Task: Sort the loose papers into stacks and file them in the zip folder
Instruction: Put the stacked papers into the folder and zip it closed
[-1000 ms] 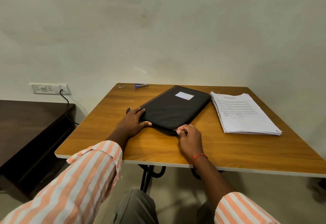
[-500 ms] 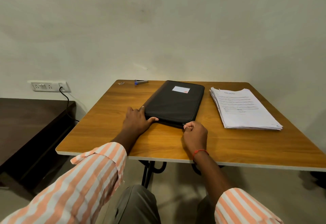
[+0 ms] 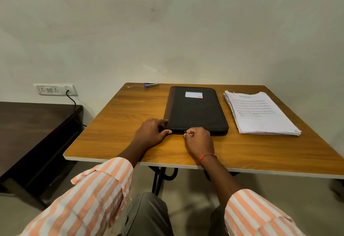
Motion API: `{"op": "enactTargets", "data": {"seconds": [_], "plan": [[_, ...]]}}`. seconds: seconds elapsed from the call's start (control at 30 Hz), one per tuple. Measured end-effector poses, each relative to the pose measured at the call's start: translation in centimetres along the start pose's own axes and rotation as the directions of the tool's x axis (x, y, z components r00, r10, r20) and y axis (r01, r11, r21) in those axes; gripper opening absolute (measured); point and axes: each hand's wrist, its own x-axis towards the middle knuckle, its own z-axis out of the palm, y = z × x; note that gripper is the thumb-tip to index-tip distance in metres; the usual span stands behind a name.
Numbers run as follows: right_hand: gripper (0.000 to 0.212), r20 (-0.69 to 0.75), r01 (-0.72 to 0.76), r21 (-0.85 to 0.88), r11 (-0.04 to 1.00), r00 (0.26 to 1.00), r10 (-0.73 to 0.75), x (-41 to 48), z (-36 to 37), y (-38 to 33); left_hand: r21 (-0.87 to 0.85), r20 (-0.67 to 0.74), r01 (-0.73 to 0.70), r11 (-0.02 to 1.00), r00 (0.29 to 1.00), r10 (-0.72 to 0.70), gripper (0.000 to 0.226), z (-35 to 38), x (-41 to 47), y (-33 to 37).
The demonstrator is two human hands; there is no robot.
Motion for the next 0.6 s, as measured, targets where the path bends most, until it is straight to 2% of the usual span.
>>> {"op": "enactTargets", "data": {"seconds": [0.2, 0.3, 0.4, 0.6], "plan": [[0.013, 0.057, 0.030, -0.028, 0.999, 0.998, -0.029, -0.3, 1.7, -1.7, -0.063, 0.001, -0.025, 0.998, 1.000, 0.025, 0.041, 0.0, -0.6, -0.2], [0.012, 0.118, 0.085, -0.020, 0.996, 0.990, -0.083, -0.4, 2.7, -3.0, -0.063, -0.026, -0.028, 0.998, 0.999, 0.026, 0.045, 0.1, -0.6, -0.4], [0.020, 0.189, 0.183, -0.057, 0.981, 0.967, -0.169, -0.5, 3.2, -3.4, -0.063, -0.035, -0.023, 0.998, 0.999, 0.021, 0.049, 0.3, -0.6, -0.7], [0.016, 0.130, 0.183, 0.014, 0.983, 0.974, -0.183, -0.4, 2.9, -3.0, -0.061, -0.053, -0.061, 0.996, 0.997, 0.058, 0.036, 0.3, -0.6, -0.7]]}}
